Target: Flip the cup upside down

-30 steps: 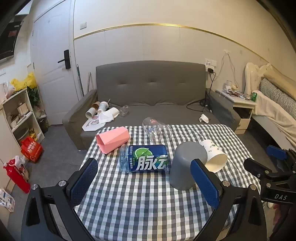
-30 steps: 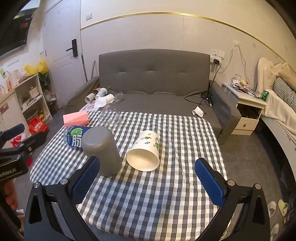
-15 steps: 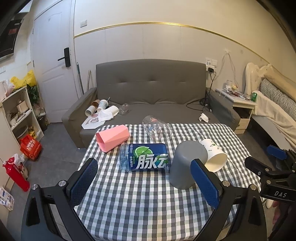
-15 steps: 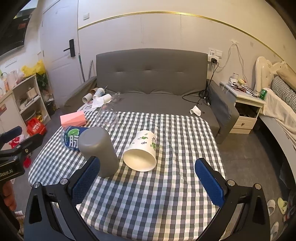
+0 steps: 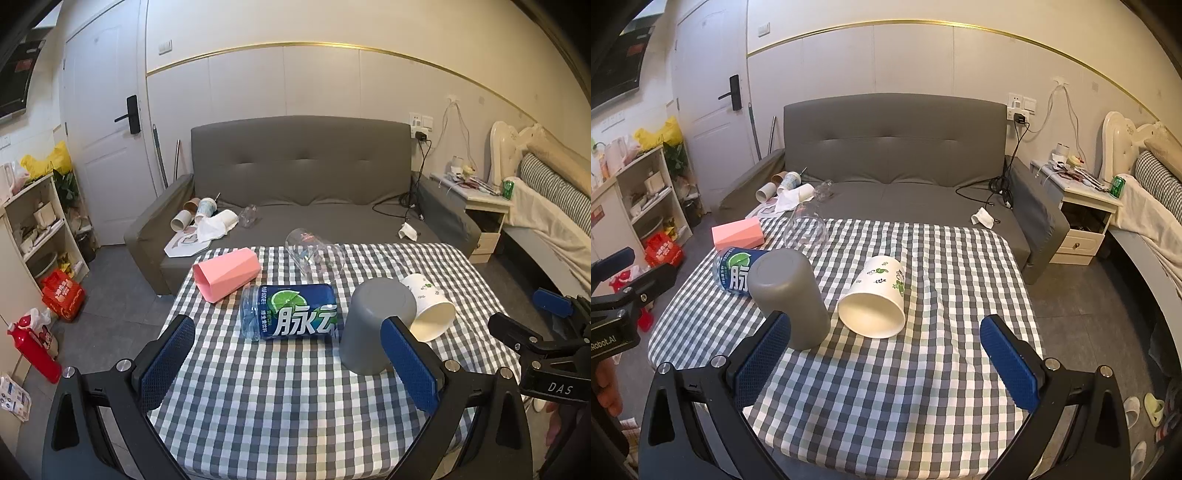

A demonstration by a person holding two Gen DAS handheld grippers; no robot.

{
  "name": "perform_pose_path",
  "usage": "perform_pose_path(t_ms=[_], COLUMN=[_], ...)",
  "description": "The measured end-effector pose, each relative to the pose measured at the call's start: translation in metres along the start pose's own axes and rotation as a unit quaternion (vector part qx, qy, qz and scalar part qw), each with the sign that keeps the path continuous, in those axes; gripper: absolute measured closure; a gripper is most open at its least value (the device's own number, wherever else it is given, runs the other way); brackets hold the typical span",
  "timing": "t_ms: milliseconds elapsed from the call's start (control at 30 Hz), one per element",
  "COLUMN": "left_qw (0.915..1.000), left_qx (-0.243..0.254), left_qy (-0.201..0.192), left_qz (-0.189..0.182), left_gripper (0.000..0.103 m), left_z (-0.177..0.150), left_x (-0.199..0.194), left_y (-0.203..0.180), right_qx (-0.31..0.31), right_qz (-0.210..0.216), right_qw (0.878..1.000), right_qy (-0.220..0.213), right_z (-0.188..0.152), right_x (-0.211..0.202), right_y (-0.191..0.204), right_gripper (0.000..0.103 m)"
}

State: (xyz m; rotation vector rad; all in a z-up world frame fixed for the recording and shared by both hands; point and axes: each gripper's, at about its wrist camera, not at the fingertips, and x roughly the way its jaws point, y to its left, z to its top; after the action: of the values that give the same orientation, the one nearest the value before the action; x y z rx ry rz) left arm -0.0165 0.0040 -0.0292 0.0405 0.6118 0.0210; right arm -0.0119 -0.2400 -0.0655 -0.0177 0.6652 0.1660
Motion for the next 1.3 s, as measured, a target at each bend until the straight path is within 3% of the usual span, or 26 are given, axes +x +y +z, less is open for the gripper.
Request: perform_pose_path(t_ms=[1300], left_qw=[1.0], left_qx=[-0.002], left_qy=[0.001], left_qz=[0.0], left_gripper=[0.0], left_z=[0.0017], left_x=[-0.0021], left_y=[0.0012], right_qx=[0.0], right_qz=[-0.002], right_qw=[1.0], right_qy=[0.01], right_z=[-0.0019], right_x=[0.0042], right_y=[0.0024], right_gripper=[0.0])
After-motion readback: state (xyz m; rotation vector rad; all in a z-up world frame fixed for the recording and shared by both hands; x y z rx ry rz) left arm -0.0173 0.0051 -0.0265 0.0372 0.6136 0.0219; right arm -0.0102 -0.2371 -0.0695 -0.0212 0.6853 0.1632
